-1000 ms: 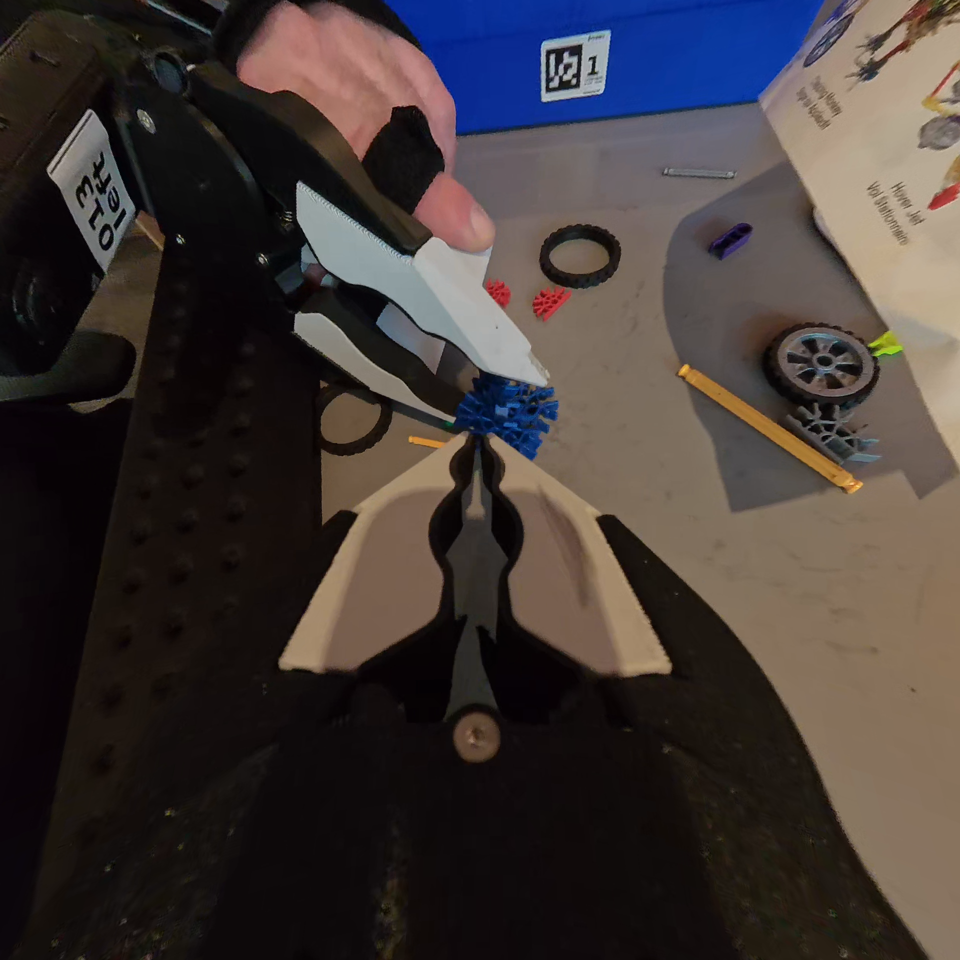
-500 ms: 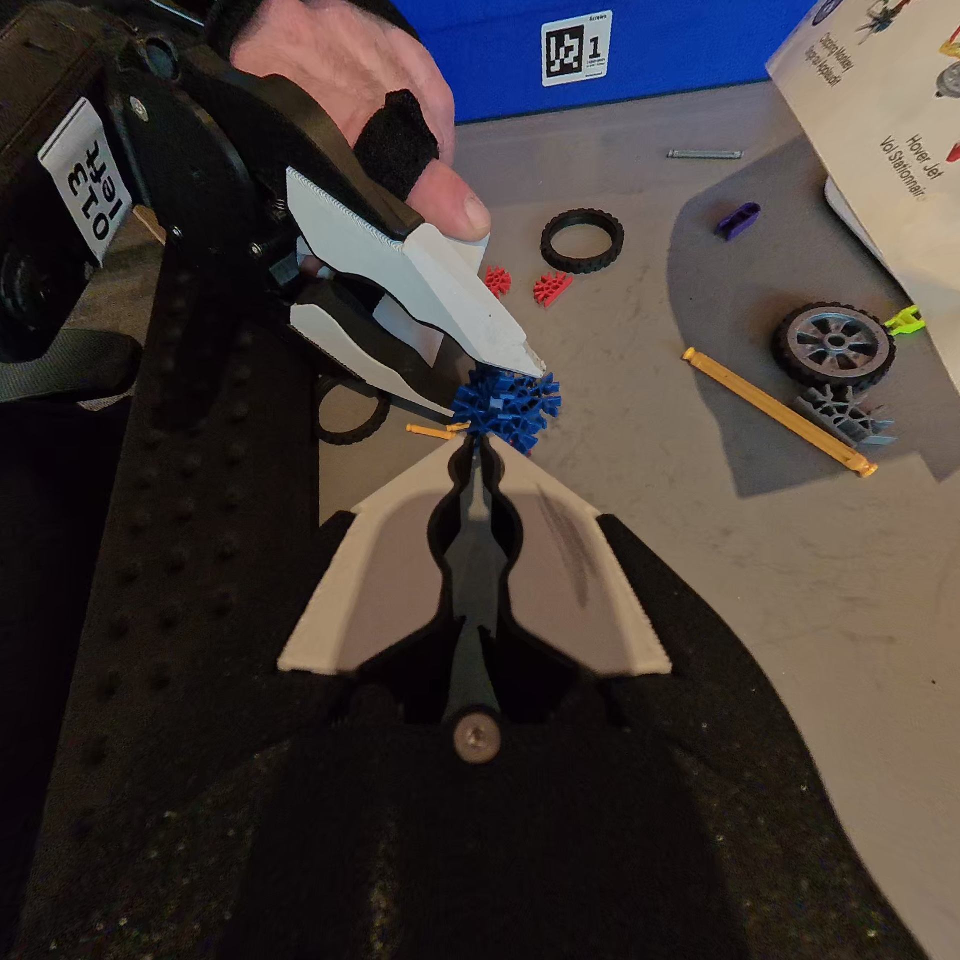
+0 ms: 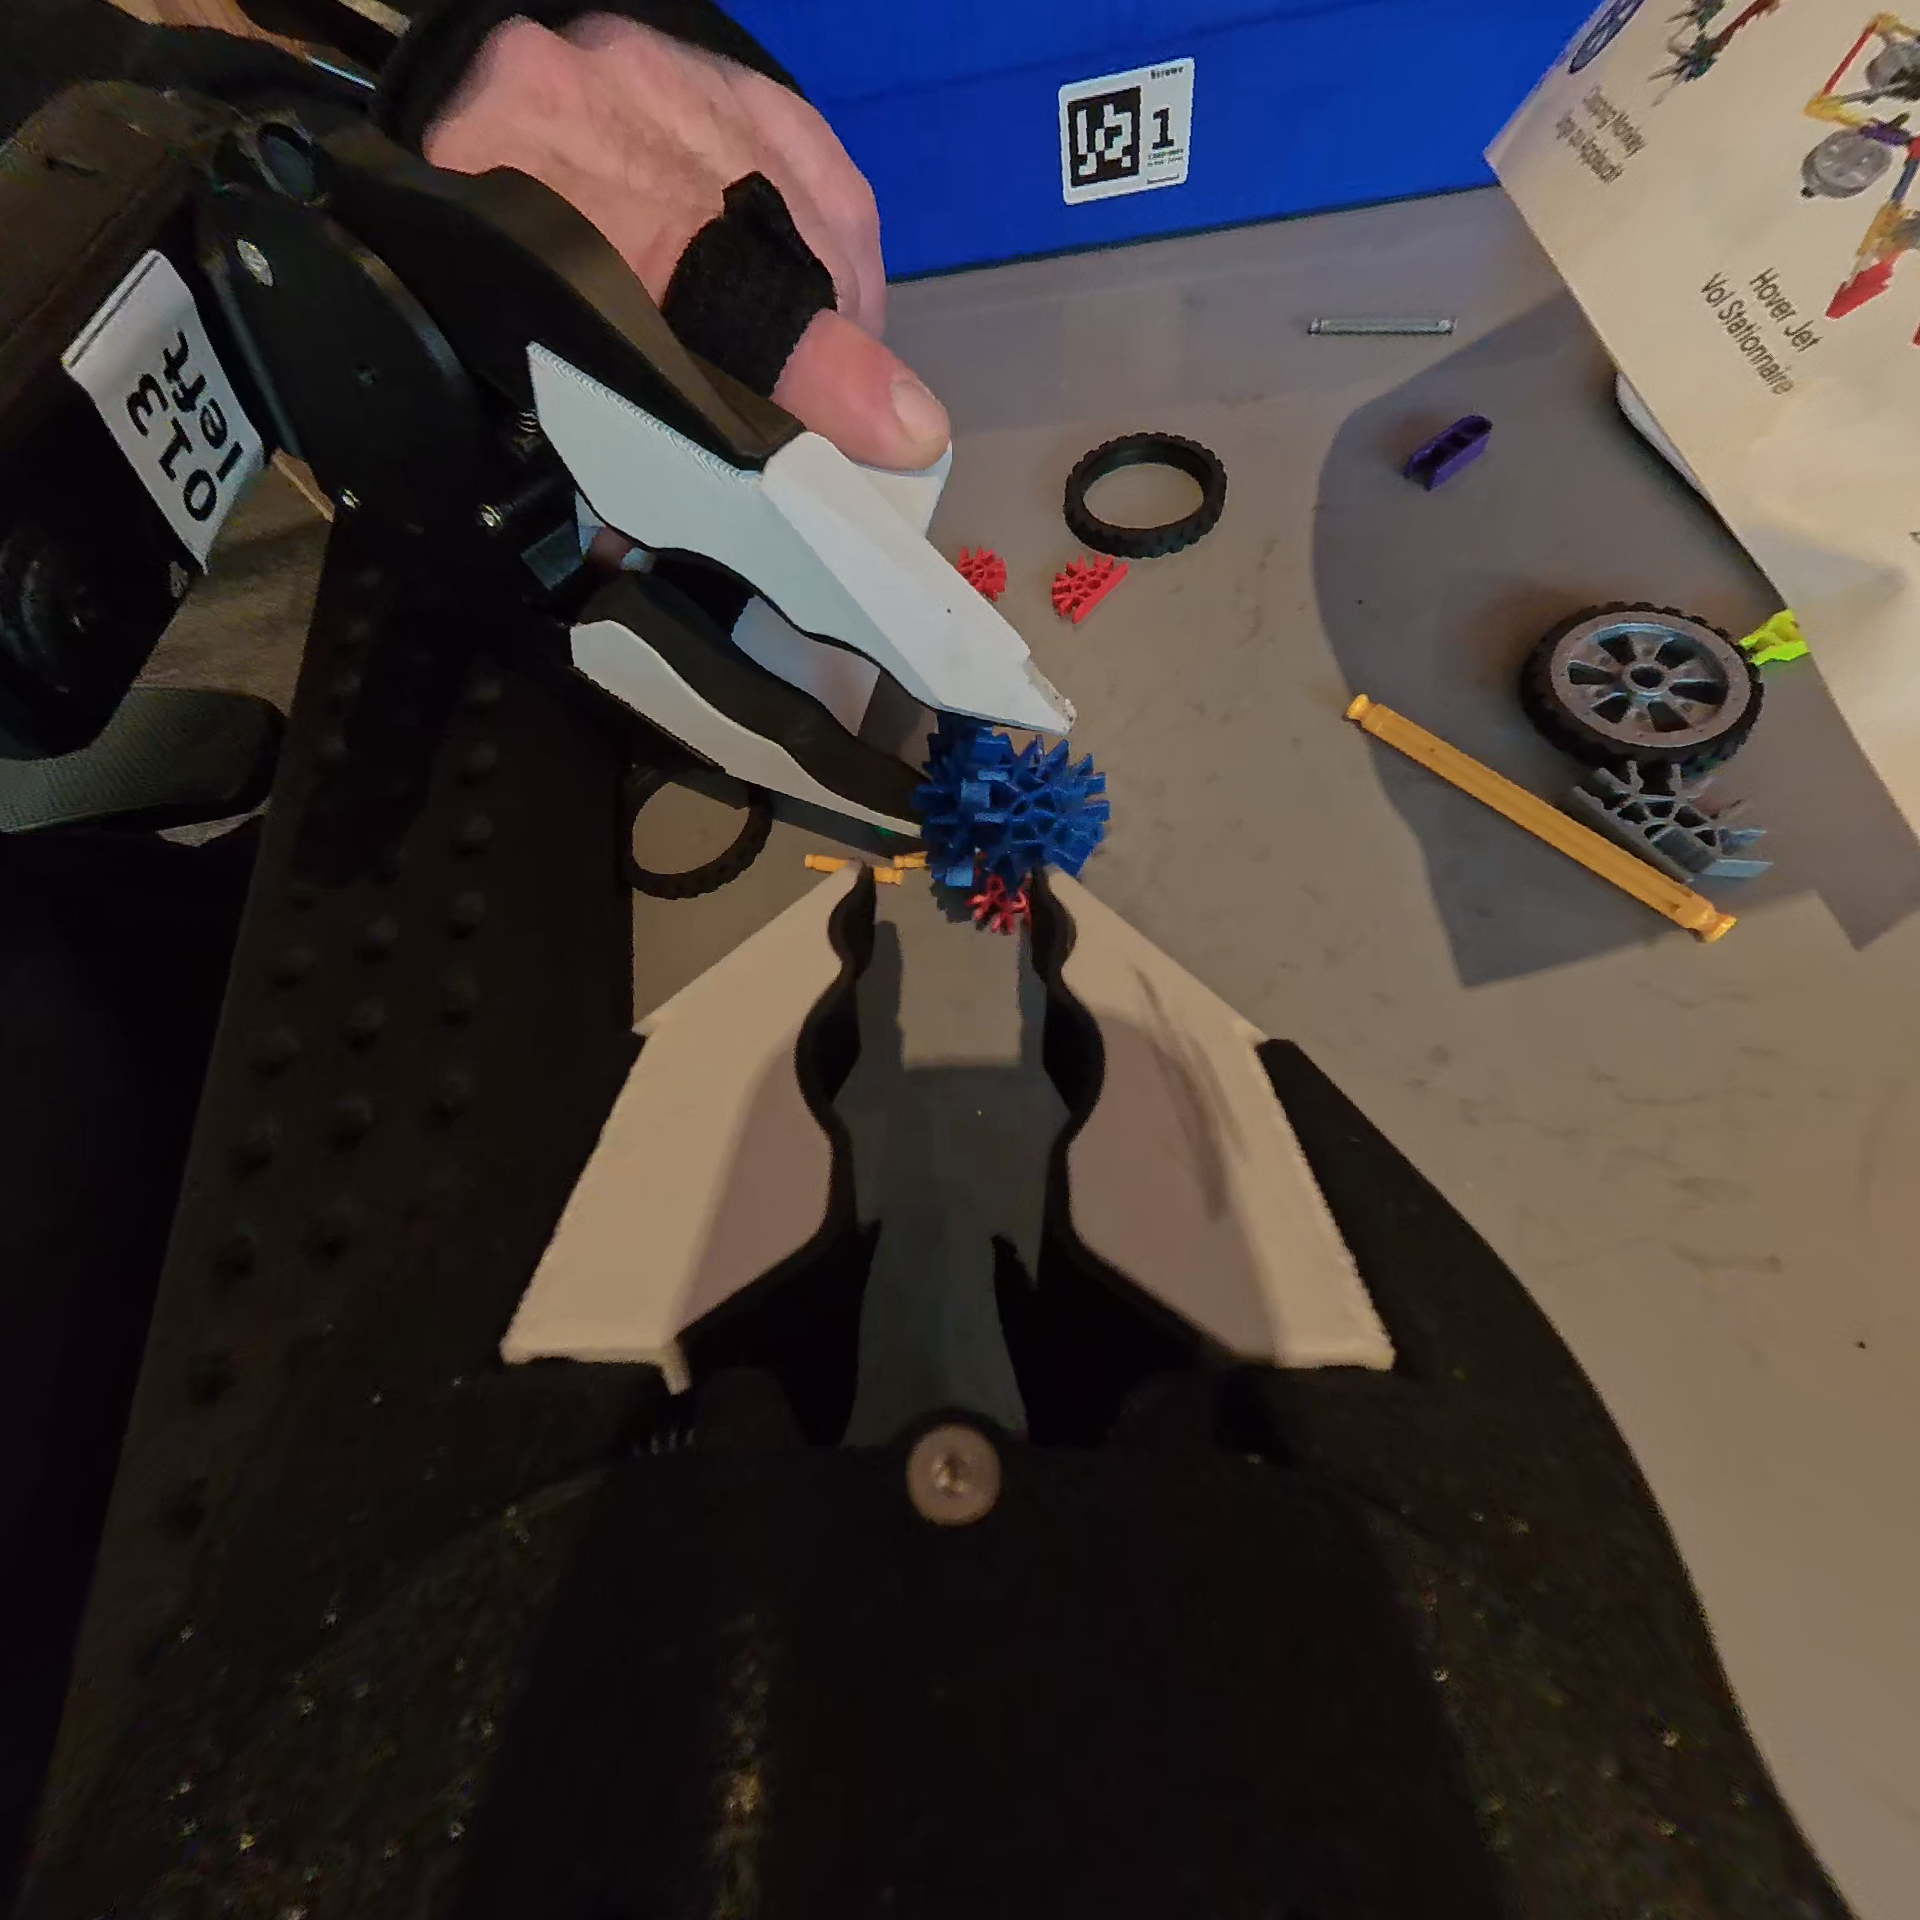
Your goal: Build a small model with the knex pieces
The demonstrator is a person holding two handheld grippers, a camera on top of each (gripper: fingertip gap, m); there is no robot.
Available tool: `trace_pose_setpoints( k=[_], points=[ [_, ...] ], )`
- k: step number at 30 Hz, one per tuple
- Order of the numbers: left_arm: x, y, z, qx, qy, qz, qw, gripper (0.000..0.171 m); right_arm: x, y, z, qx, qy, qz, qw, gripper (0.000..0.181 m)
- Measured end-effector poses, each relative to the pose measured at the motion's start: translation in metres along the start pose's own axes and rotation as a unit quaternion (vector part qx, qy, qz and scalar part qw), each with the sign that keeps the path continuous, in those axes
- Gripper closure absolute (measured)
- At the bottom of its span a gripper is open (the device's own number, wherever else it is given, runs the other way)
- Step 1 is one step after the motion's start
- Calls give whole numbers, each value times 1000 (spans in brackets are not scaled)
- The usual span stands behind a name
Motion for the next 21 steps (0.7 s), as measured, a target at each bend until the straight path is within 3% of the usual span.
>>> trace_pose_setpoints(
  k=[4,10,12,16,21],
  points=[
    [-1,-1,-1,-6,4,2,1000,134,-1,0,4,4,4,4,1000,144],
    [-8,-4,-2,-20,20,16,999,134,1,11,4,-27,0,-12,1000,115],
    [-11,-5,-2,-25,25,20,999,134,-1,12,2,-40,-6,-6,999,117],
    [-11,-5,-4,-30,17,17,999,134,-5,7,1,-15,-23,16,999,142],
    [-7,-4,-9,-35,-14,7,999,134,-6,1,0,32,-32,27,999,145]
  ],
)
Point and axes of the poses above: each gripper's, where its closed fingertips meet, y out along the fingers, x out of its underside, z = x × y across the jaws, the point moved 6 cm from there along -y, back along the fingers, and after that the axes turned 7 degrees about x, right-handed, at the moved point
